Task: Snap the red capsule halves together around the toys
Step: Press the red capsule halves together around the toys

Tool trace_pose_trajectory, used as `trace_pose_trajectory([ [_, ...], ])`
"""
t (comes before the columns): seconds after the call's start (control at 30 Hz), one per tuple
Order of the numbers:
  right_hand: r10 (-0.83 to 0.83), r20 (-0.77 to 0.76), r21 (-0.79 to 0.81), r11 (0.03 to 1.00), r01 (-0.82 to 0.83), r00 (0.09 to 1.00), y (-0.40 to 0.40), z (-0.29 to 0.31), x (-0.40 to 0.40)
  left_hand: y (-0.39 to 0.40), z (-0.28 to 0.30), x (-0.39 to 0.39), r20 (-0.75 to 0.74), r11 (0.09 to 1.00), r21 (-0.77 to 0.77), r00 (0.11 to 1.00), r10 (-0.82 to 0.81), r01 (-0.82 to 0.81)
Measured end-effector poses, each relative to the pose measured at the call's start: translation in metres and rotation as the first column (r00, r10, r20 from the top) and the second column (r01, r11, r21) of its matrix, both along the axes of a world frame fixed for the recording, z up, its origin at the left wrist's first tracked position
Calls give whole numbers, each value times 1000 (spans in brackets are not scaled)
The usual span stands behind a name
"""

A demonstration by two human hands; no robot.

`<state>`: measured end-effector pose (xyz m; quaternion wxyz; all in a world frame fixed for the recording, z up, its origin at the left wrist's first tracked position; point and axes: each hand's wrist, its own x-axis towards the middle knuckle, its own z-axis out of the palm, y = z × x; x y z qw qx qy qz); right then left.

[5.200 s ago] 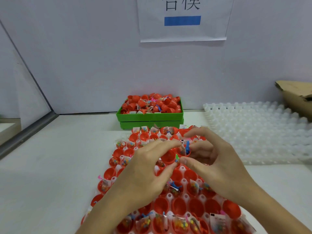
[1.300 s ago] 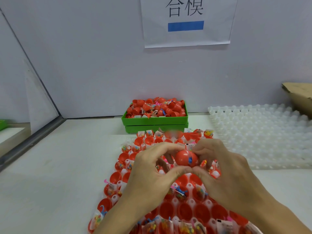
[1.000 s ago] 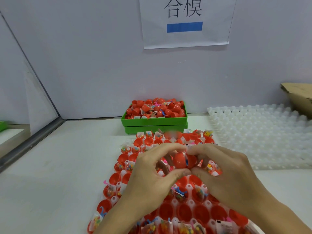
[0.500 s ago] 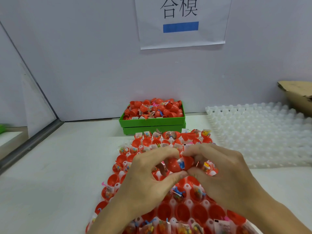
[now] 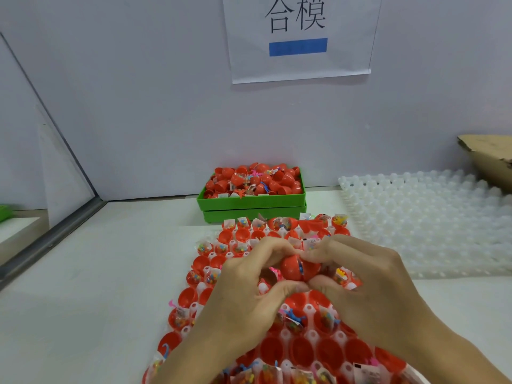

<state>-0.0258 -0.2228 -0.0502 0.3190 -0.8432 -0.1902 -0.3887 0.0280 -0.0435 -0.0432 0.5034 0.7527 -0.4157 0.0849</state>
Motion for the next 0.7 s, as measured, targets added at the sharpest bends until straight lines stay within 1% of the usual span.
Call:
trace_pose_trajectory([
  [0.1, 44, -25, 46, 998, -43, 999, -1, 1, 0, 0, 1, 1, -122, 997, -75, 993, -6, -3],
  [0.17, 129, -58, 138, 983, -120, 990, -2, 2, -2, 0, 2, 0, -189, 989, -147, 982, -17, -11],
  [0.23, 185, -88, 251, 955, -158, 979, 0, 3, -3, -1, 4, 0, -228, 976, -218, 973, -34, -17],
  [0.3, 186, -118, 321, 937, -139, 975, 2, 3, -2, -1, 4, 0, -265, 967, -256, 962, -66, -4],
  [0.4, 175, -150, 389, 915, -105, 973, 4, 2, 0, 0, 3, -1, -308, 962, -273, 944, -120, 33],
  [0.5, 166, -146, 411, 907, -93, 975, 4, 3, 0, 0, 3, -2, -309, 967, -255, 946, -103, 22],
  [0.7, 141, -107, 343, 934, -97, 984, 5, 3, -1, -1, 6, -3, -272, 973, -225, 962, -16, -47],
])
